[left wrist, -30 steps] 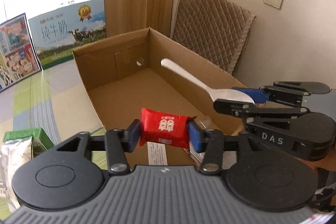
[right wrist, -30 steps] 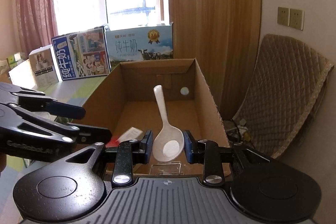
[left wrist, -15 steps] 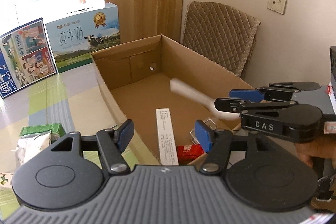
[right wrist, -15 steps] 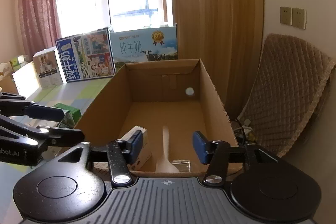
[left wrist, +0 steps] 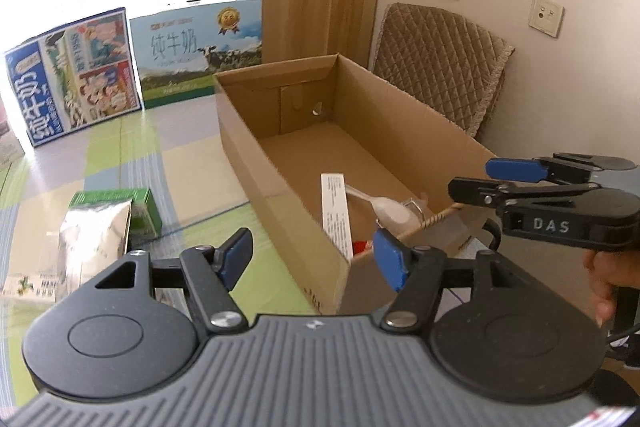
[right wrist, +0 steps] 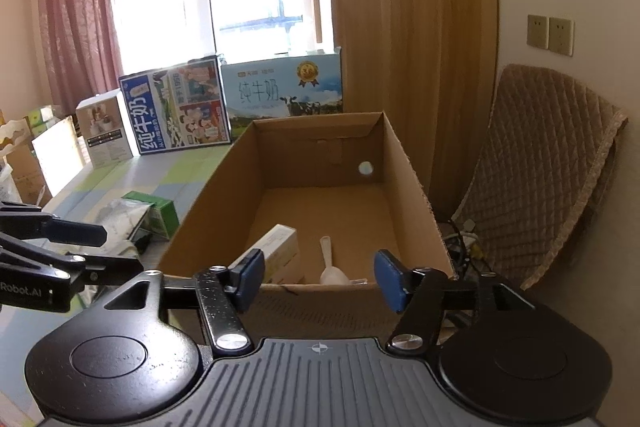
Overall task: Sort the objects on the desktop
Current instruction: 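Open both tools to drop the packet and spoon into the cardboard box, then move both tools back toward the remaining table items, then grasp the silver foil bag with the left tool while the right tool grasps the white plug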
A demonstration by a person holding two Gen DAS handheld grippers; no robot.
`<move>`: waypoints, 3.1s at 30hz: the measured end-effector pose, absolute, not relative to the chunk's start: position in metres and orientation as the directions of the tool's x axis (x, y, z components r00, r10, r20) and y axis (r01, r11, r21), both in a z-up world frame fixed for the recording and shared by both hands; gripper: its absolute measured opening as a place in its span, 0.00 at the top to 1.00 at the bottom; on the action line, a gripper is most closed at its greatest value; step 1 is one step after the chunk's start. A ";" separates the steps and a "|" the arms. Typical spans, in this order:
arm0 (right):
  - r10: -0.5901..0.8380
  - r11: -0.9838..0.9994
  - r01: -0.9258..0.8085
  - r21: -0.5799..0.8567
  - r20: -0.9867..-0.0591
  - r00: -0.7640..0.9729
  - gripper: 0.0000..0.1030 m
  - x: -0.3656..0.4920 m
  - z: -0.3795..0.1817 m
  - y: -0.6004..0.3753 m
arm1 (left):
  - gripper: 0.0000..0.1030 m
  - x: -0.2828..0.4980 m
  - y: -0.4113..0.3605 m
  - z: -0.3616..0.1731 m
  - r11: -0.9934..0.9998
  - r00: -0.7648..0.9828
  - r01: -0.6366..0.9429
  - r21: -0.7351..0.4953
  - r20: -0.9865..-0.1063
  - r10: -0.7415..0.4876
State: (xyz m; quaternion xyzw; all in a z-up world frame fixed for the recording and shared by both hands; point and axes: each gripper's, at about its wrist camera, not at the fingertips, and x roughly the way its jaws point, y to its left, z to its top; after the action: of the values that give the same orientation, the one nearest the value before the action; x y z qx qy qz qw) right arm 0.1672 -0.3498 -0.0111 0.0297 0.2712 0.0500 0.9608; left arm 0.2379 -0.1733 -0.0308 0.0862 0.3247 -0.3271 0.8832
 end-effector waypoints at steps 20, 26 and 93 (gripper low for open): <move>0.153 0.988 -0.134 0.073 -0.472 0.869 0.02 0.106 0.029 -0.308 | 0.09 0.181 -0.088 -0.014 0.854 0.644 0.518 -0.054 -0.632 -0.430; 0.211 0.977 -0.203 0.068 -0.472 0.856 0.02 0.096 0.034 -0.281 | 0.02 0.162 -0.037 -0.016 0.908 0.687 0.418 -0.028 -0.644 -0.336; 0.338 0.487 -0.871 -0.066 -0.905 0.258 0.23 0.337 -0.092 -0.091 | 0.04 0.359 -0.003 -0.092 0.667 0.520 0.726 0.167 -0.768 -0.373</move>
State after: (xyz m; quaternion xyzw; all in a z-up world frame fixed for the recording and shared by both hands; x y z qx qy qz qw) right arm 0.3366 -0.0914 -0.0920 -0.2964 0.4498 0.4110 0.7355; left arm 0.3590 -0.0027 -0.0924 0.2424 0.3636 -0.3280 0.8375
